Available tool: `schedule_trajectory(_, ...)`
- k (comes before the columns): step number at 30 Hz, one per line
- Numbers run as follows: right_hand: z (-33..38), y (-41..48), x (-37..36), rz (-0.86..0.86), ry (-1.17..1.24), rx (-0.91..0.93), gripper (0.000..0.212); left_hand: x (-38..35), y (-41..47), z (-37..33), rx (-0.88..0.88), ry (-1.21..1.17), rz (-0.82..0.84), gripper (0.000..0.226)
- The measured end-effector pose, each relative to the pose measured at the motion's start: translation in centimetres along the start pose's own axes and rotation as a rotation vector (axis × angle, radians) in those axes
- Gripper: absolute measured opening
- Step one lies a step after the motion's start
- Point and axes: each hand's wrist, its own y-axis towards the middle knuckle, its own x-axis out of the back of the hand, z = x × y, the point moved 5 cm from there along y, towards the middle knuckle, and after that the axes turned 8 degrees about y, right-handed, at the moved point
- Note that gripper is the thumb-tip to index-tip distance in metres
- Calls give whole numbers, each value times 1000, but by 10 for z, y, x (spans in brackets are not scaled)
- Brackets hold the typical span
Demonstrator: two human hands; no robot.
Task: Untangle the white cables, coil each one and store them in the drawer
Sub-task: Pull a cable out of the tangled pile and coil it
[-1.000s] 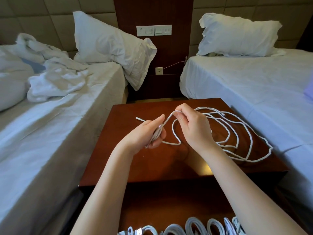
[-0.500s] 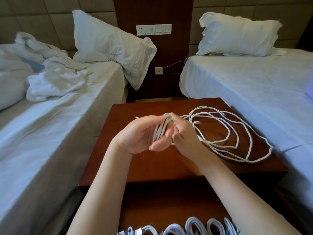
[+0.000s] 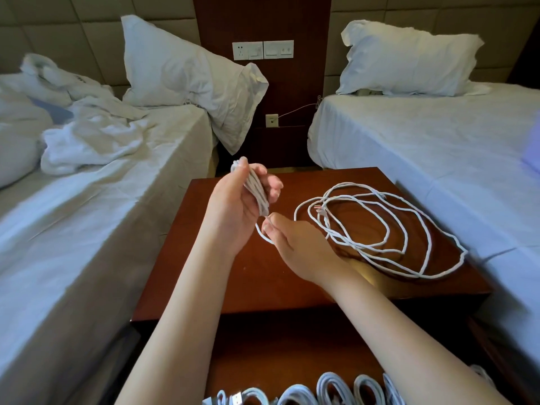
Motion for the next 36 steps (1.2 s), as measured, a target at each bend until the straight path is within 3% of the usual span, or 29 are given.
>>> schedule_trajectory(4,-3,-3,-4,55,-129,62,22,19,-1,-3,-249,292,-388,38)
schedule_trajectory(8,-6,0,4,21,-129,68,23,44,-3,0,-429,827,-669,41)
schedule_trajectory(10,-2,0,10,-84,-95,149,25,50,2,3,-409,1021,-647,42)
schedule_trajectory(14,-6,2,16,-205,-129,192,25,41,8,20,-238,1424,-447,41)
schedule_trajectory(18,-18,1,16,-159,-236,96,35,40,12,35,-29,1624,-277,45)
schedule_trajectory(23,-33,0,3,48,-396,-80,47,44,12,56,217,1817,-27,37)
schedule_trajectory(26,-47,1,9,18,-480,-119,43,50,10,54,304,1710,-7,35)
schedule_trajectory(30,-71,0,29,-64,-425,-214,40,64,8,29,192,1690,-144,48)
schedule_trajectory(36,-33,6,18,-118,-265,23,25,52,6,33,102,1675,-217,52)
